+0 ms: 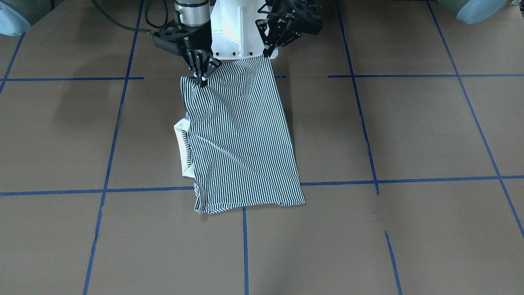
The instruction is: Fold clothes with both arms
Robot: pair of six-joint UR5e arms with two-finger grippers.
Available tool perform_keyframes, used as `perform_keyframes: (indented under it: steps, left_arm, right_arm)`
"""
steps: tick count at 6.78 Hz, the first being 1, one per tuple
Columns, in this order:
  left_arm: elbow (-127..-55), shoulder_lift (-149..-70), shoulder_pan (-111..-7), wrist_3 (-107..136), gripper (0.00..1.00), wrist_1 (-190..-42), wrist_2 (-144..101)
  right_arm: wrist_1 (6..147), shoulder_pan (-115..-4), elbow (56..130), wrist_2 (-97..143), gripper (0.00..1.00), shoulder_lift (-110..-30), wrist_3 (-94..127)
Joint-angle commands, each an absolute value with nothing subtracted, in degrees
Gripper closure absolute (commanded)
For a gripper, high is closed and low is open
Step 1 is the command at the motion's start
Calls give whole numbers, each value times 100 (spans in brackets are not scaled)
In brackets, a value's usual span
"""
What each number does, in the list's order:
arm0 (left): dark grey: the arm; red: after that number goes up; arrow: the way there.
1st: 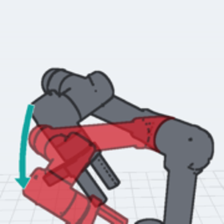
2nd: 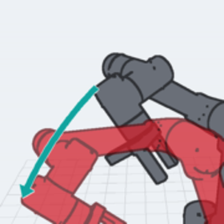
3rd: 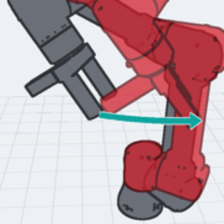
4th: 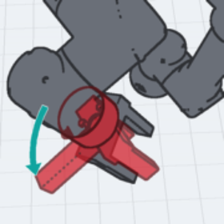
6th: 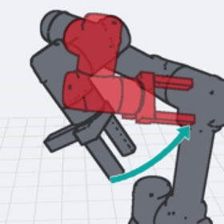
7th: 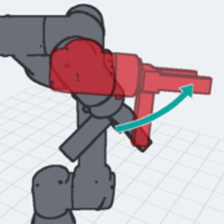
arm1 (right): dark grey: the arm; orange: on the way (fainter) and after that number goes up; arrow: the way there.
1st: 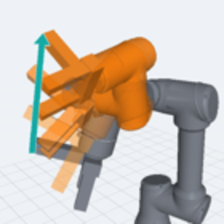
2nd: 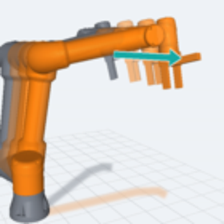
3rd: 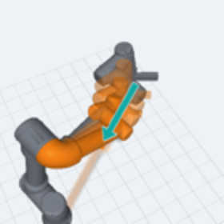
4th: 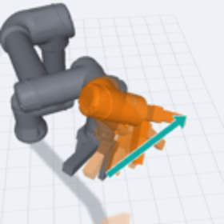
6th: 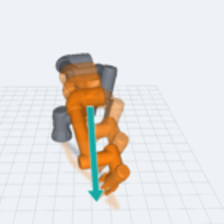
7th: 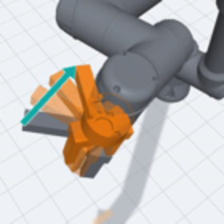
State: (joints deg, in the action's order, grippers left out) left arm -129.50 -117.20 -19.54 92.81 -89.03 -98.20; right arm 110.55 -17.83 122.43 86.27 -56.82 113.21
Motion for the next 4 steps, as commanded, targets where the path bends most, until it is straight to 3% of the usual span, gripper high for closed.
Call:
perform_keyframes:
  steps: [1,4]
  left_arm:
    - [-13054,-11786,-1977,9203,100,-8437,-9826]
    - [-11905,-12347,-2819,8553,100,-8472,-9844]
  right_arm:
    - [11206,-1679,12219,8613,100,-5556,11339]
    - [10551,-2450,10983,8631,100,-4880,10908]
